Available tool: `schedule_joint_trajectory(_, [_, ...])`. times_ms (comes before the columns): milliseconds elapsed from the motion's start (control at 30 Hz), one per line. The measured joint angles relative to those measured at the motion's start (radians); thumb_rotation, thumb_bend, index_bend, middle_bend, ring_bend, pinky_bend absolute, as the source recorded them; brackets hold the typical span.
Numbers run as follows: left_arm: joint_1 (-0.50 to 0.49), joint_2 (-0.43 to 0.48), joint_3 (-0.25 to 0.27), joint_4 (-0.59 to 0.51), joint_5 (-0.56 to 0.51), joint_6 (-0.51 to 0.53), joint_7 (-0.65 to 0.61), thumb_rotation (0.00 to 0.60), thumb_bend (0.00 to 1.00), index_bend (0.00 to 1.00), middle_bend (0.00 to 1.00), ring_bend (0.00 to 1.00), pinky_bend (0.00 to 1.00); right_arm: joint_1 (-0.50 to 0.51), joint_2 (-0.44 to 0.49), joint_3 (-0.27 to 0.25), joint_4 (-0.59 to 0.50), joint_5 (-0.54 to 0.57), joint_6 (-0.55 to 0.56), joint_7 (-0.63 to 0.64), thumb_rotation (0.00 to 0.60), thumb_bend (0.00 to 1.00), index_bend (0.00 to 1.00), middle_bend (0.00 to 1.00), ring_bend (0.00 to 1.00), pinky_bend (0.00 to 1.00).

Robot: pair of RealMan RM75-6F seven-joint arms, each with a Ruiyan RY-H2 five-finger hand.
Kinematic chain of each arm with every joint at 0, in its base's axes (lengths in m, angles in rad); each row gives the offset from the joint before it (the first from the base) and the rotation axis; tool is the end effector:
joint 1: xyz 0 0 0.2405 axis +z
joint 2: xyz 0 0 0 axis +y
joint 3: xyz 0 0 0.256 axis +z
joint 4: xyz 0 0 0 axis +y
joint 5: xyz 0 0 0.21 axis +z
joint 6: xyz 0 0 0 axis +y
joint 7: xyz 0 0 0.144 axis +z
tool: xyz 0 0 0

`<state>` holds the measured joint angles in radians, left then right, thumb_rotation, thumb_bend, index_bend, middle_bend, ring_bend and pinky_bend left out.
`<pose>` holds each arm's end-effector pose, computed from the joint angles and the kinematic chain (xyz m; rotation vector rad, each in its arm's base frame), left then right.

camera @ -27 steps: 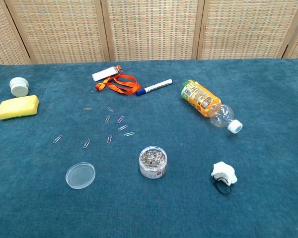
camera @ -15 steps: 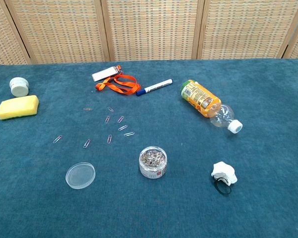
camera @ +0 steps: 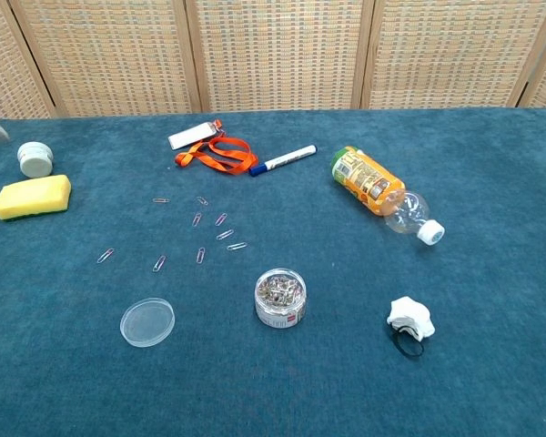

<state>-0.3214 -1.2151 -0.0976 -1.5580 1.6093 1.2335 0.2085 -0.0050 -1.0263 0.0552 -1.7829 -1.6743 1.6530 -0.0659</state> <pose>-0.2557 0.2540 0.1010 -1.7787 -0.6615 -0.8724 -0.2662 -0.1517 0.1879 1.3736 -0.7673 1.0538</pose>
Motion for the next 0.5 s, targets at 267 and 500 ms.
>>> schedule_joint_trajectory(267, [-0.221, -0.148, -0.018, 0.228, 0.06, -0.201, 0.015, 0.6, 0.34, 0.36, 0.0, 0.0, 0.0, 0.006, -0.002, 0.013, 0.005, 0.038, -0.014, 0.002, 0.6, 0.0, 0.0, 0.0, 0.0, 0.0])
schedule_joint_trajectory(500, [-0.317, -0.224, -0.011, 0.316, 0.084, -0.275, 0.03, 0.6, 0.38, 0.37, 0.0, 0.0, 0.0, 0.007, -0.001, 0.019, 0.007, 0.055, -0.017, 0.005, 0.6, 0.0, 0.0, 0.0, 0.0, 0.0])
